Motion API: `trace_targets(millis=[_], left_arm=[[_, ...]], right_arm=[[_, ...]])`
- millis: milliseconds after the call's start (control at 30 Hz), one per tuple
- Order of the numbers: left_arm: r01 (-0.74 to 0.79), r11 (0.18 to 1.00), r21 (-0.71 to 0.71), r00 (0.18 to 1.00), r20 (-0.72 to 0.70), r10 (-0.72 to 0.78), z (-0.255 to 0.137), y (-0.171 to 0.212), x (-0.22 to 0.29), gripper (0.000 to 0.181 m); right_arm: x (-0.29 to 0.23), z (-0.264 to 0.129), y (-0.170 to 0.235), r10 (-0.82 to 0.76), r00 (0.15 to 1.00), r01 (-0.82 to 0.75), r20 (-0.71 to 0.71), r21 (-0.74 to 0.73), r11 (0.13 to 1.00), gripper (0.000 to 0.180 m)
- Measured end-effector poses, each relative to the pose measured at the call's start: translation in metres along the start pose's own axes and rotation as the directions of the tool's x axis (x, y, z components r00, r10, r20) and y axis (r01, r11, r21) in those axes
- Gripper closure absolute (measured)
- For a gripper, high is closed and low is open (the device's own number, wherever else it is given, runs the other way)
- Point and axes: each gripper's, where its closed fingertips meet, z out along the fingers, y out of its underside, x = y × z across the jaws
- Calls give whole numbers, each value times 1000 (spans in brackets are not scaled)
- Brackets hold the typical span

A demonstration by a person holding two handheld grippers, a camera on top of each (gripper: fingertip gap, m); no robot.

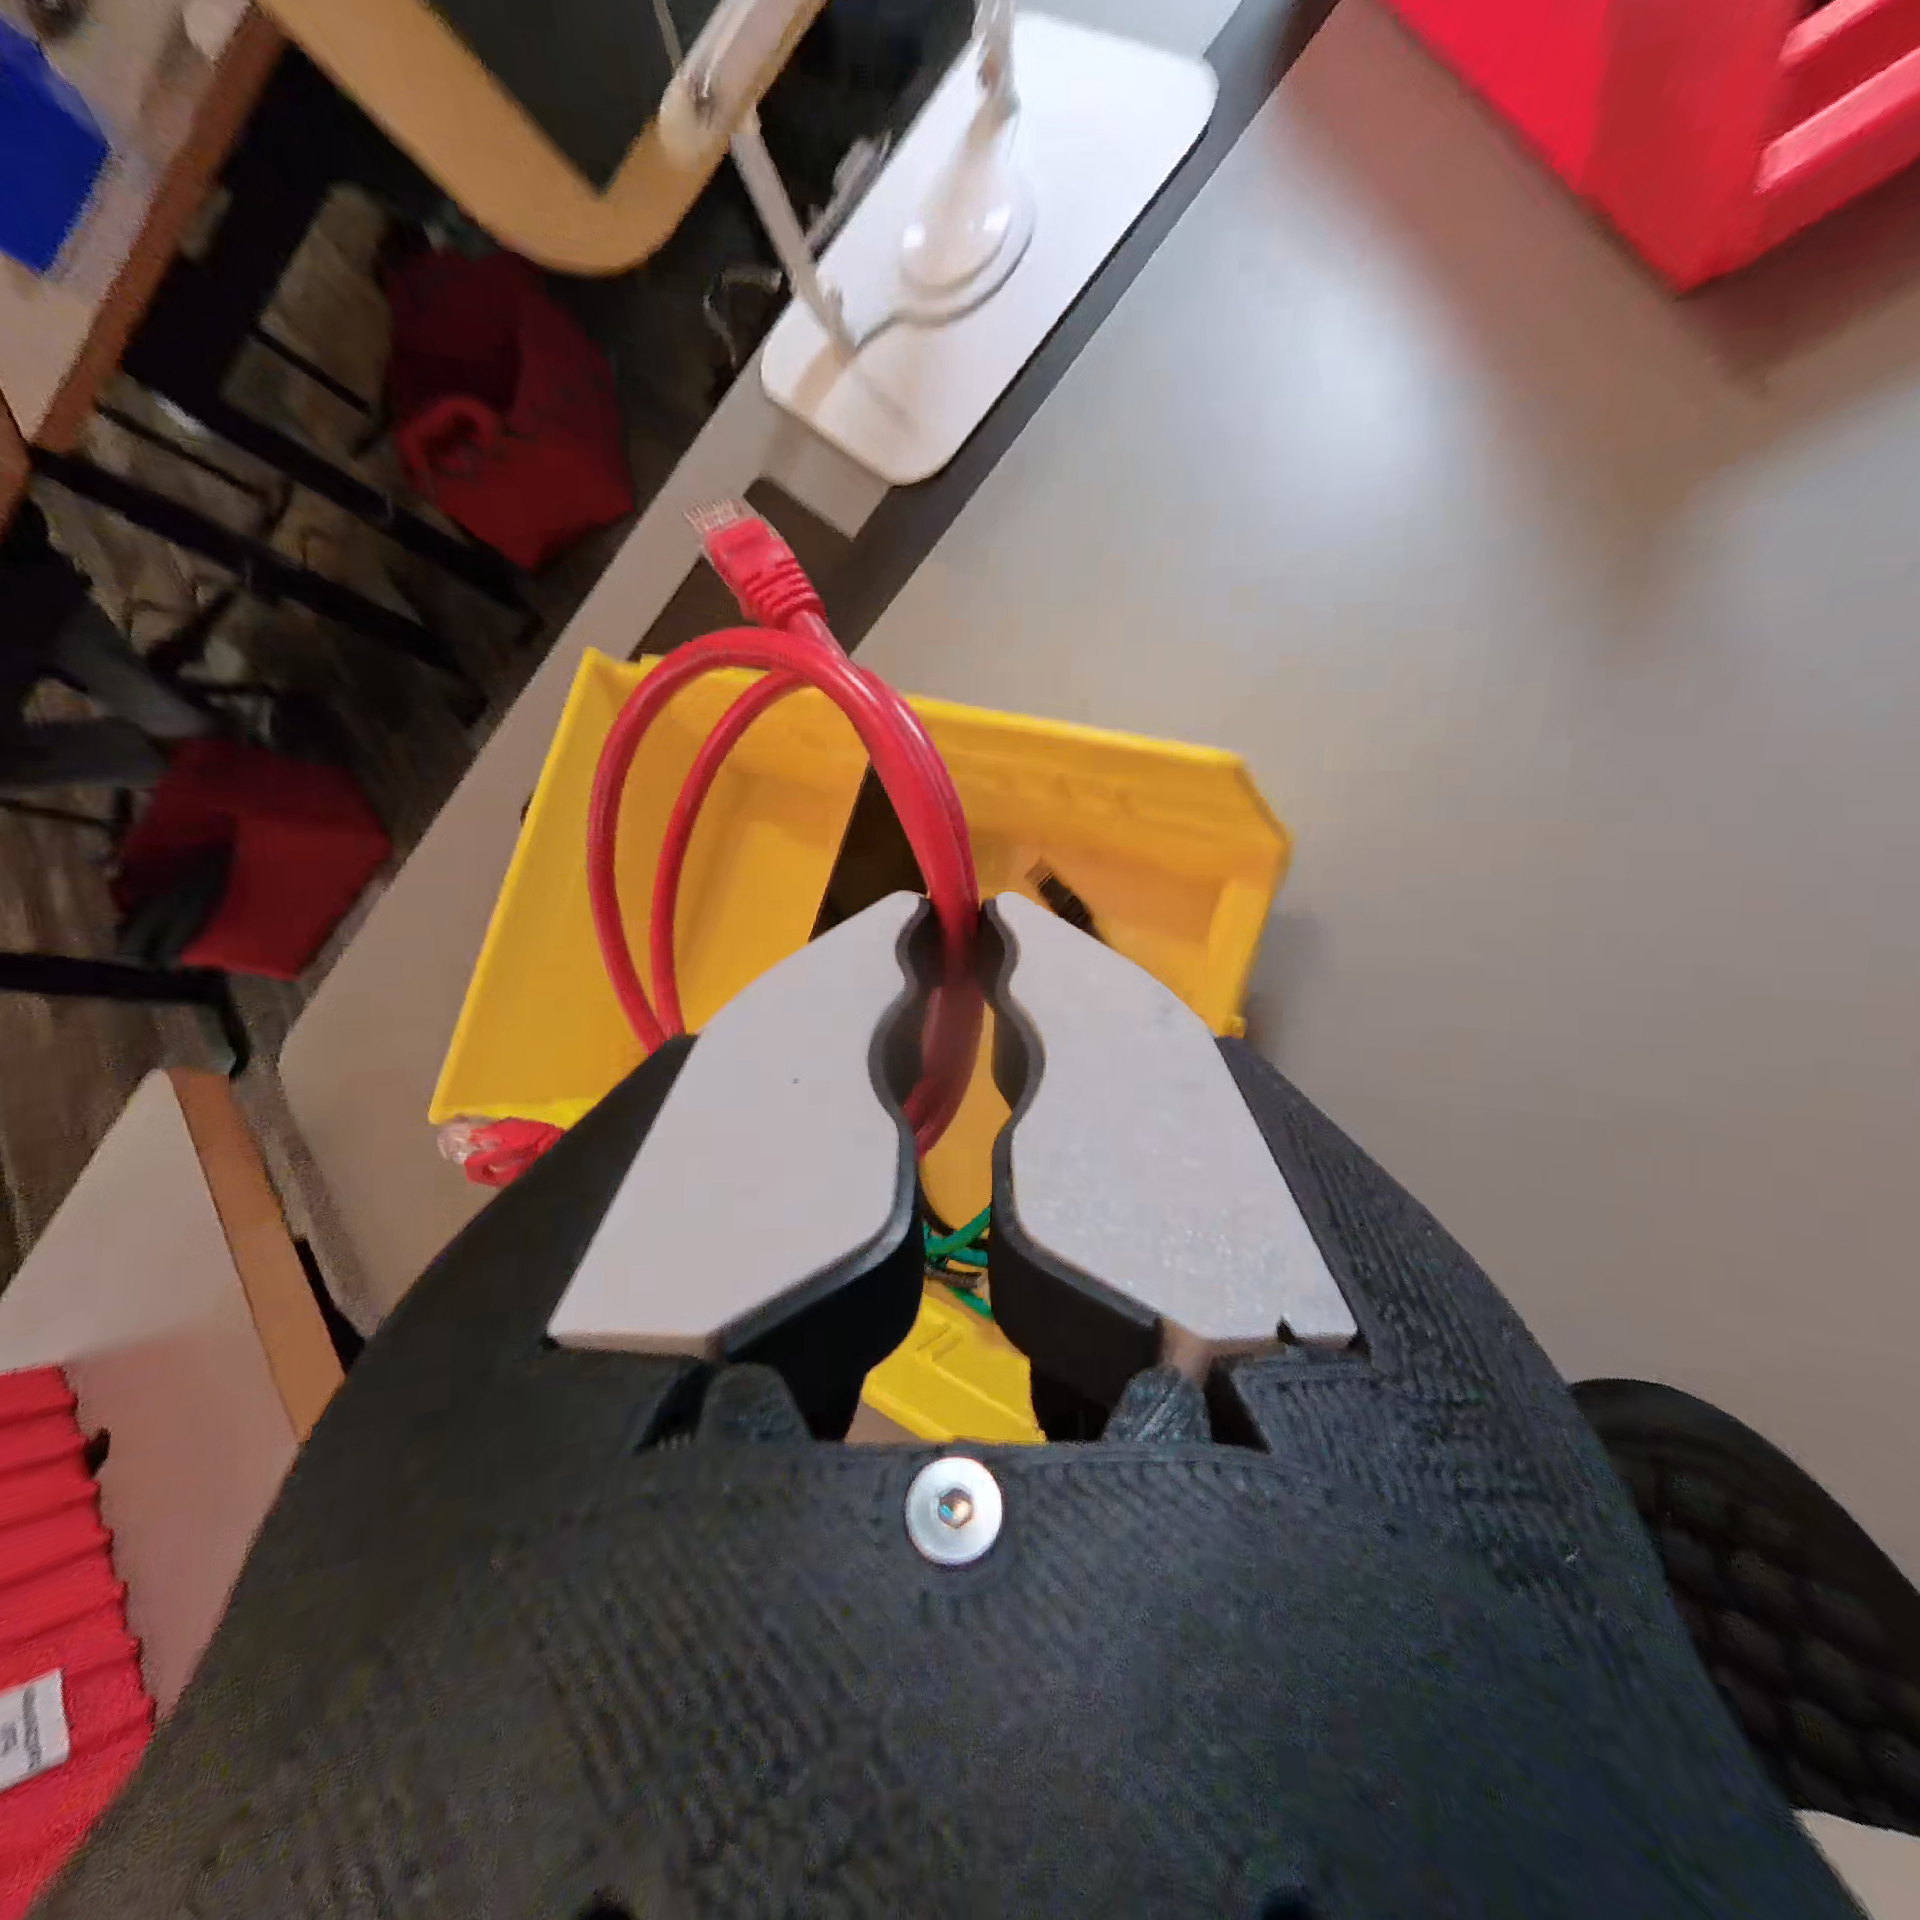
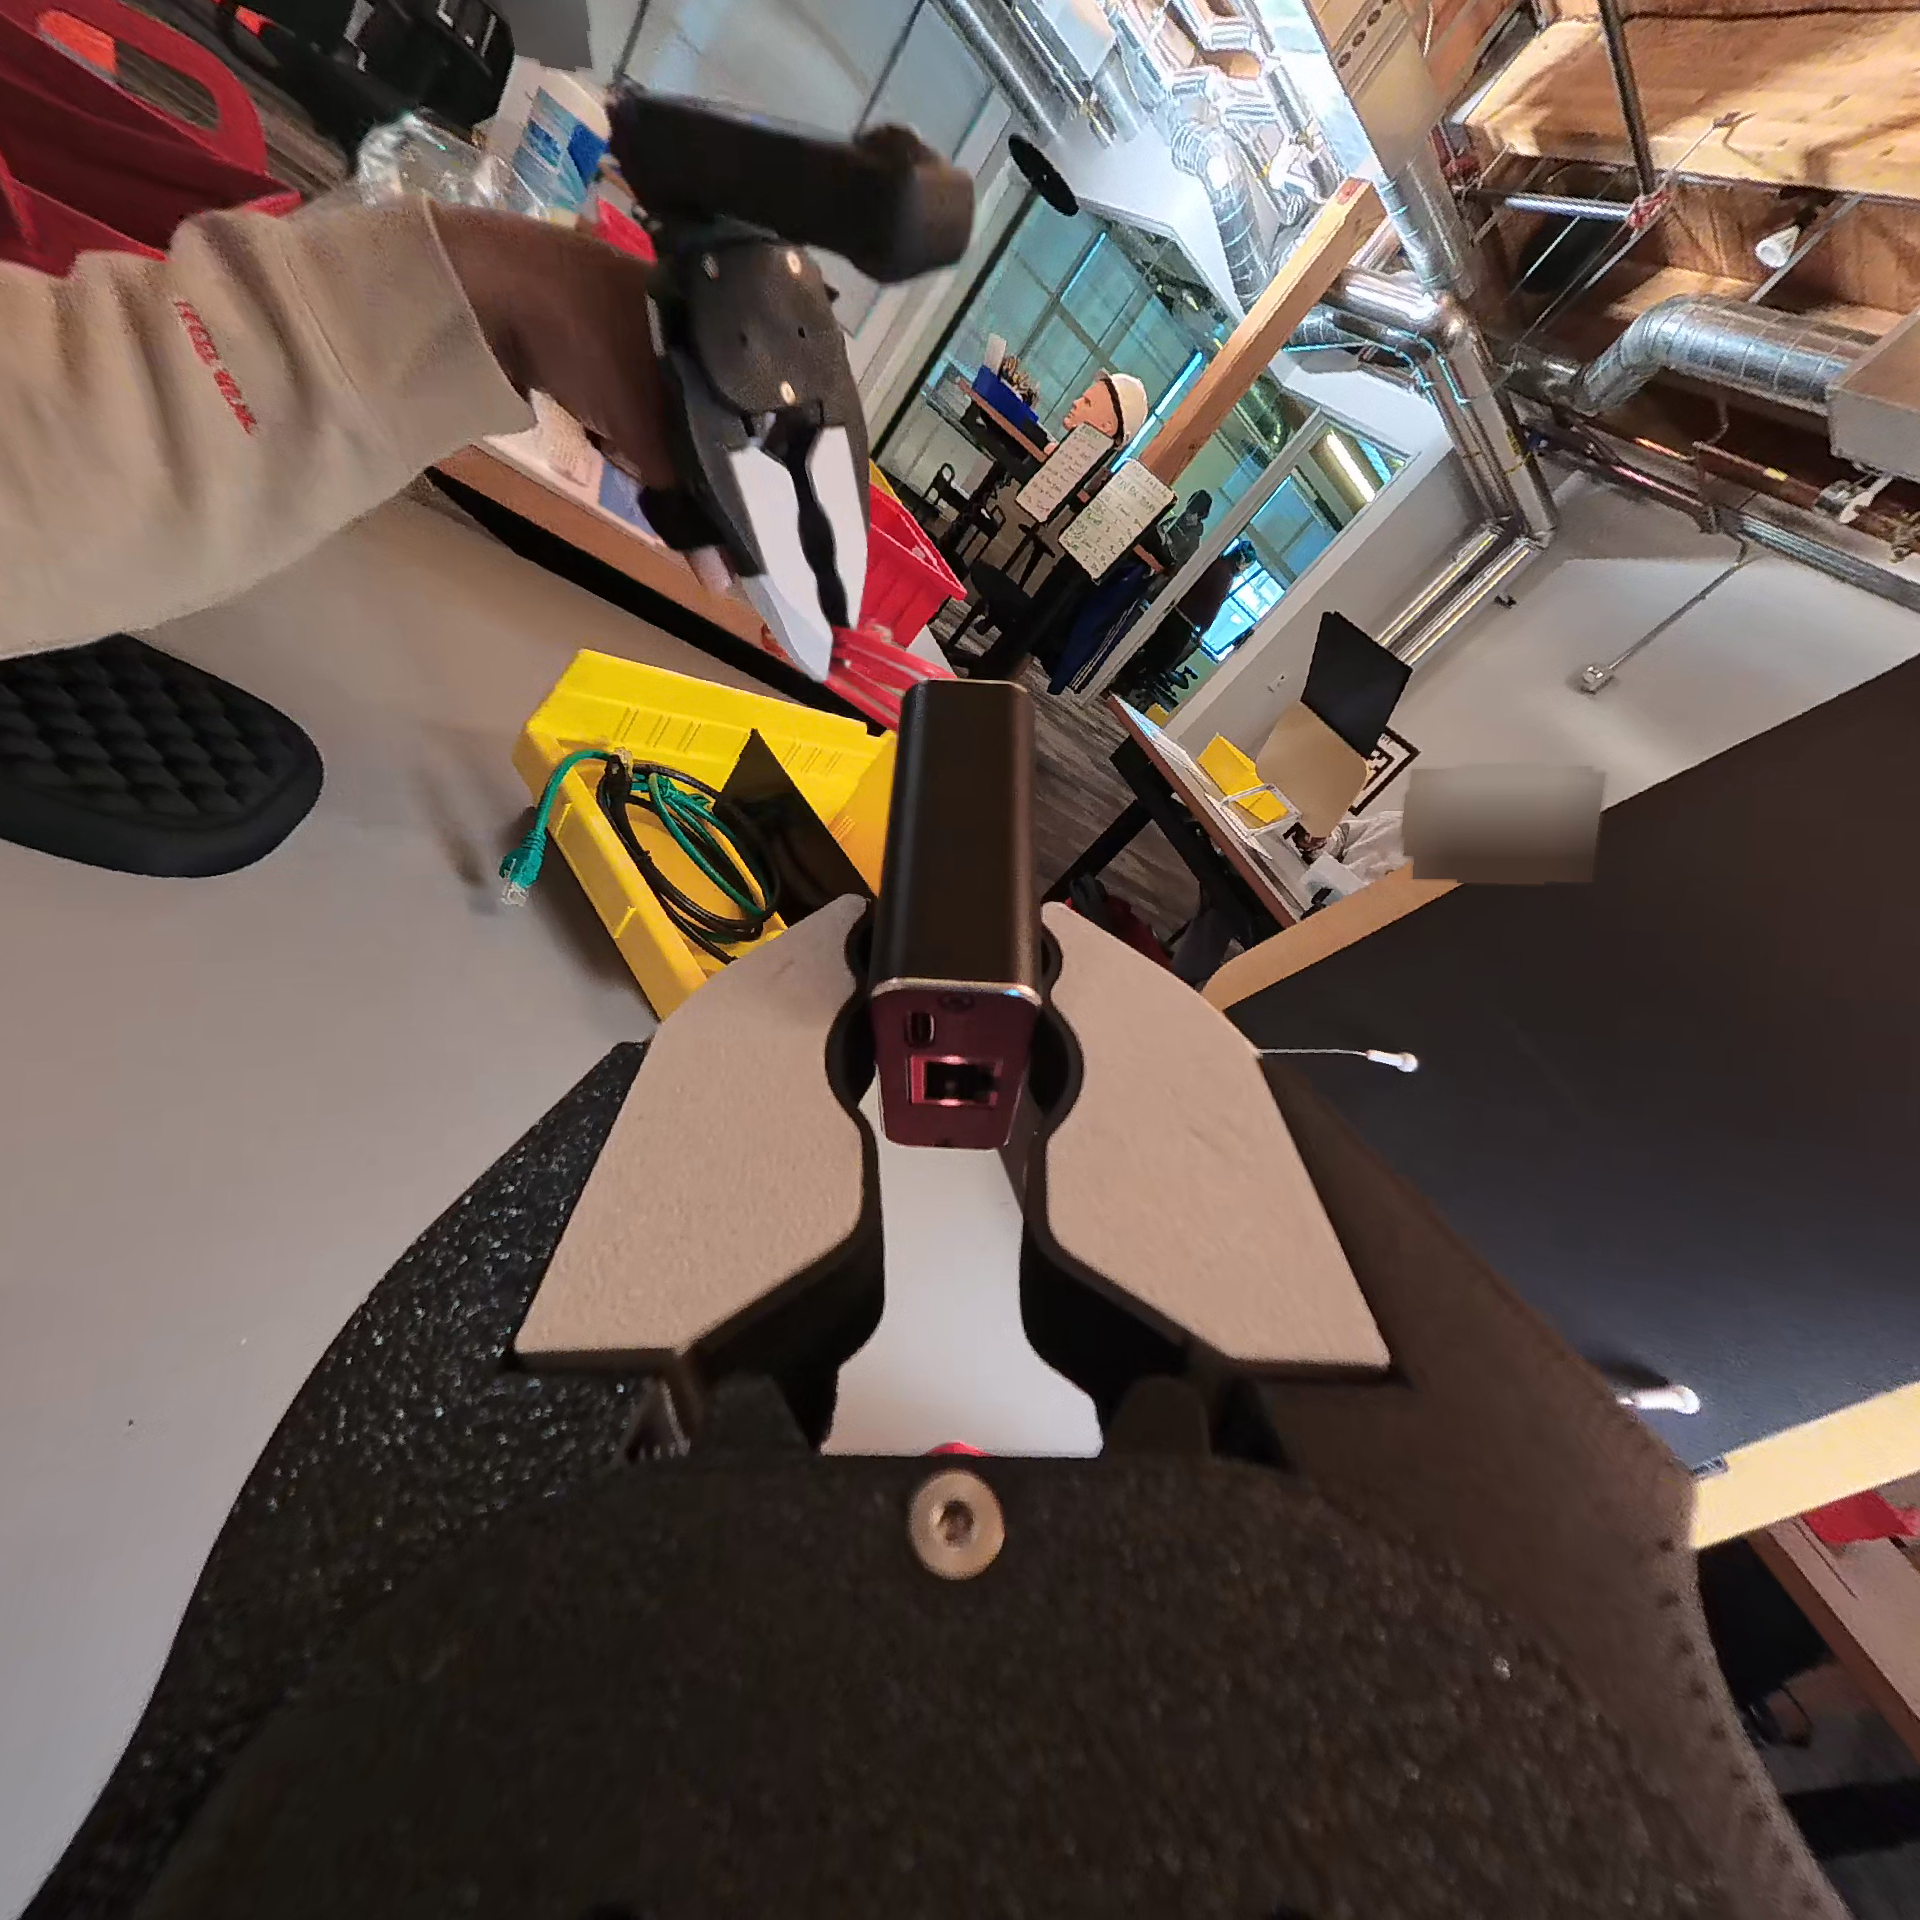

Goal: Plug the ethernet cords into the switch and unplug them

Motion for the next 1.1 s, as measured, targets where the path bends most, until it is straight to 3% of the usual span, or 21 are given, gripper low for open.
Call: trace_targets(millis=[100,200,267,333,400,467,533,633,667,733,867,933,1100], left_arm=[[-69,990,119,989,-120,84,-11,-28,35,173],[-82,959,272,903,-387,187,-18,-57,95,173],[-13,926,377,752,-607,257,-33,-77,140,173],[83,897,434,515,-789,334,-56,-89,181,173],[179,885,430,274,-886,374,-69,-94,209,172],[272,912,307,95,-952,292,-56,-99,223,169],[311,946,88,-12,-995,97,-17,-96,231,168],[361,919,-160,-11,-986,-167,49,-85,231,168],[383,900,-207,22,-972,-233,66,-82,227,169],[390,892,-227,165,-936,-310,93,-70,217,167],[271,943,-195,553,-770,-318,132,-40,196,165],[215,960,-181,644,-713,-279,139,-34,192,164],[103,975,-196,781,-591,-202,156,-18,185,161]], right_arm=[[5,-4,1,5,1000,-5,-14,-4,1000,154],[14,-10,3,8,999,-8,-42,-15,1000,154],[21,-17,2,9,998,-10,-64,-15,1000,154],[29,-26,-2,15,996,-15,-87,-5,1000,154],[38,-36,-6,34,994,-32,-107,14,999,154],[46,-45,-9,59,991,-55,-123,31,998,154],[52,-51,-9,83,987,-78,-136,42,996,154],[55,-54,-6,81,986,-78,-146,30,997,154],[55,-54,-5,77,986,-74,-146,21,997,154],[56,-53,-2,74,987,-73,-144,13,997,154],[56,-49,6,92,987,-92,-133,3,996,154],[55,-47,9,94,987,-96,-129,-9,995,154],[51,-44,9,84,989,-87,-121,-18,996,154]])
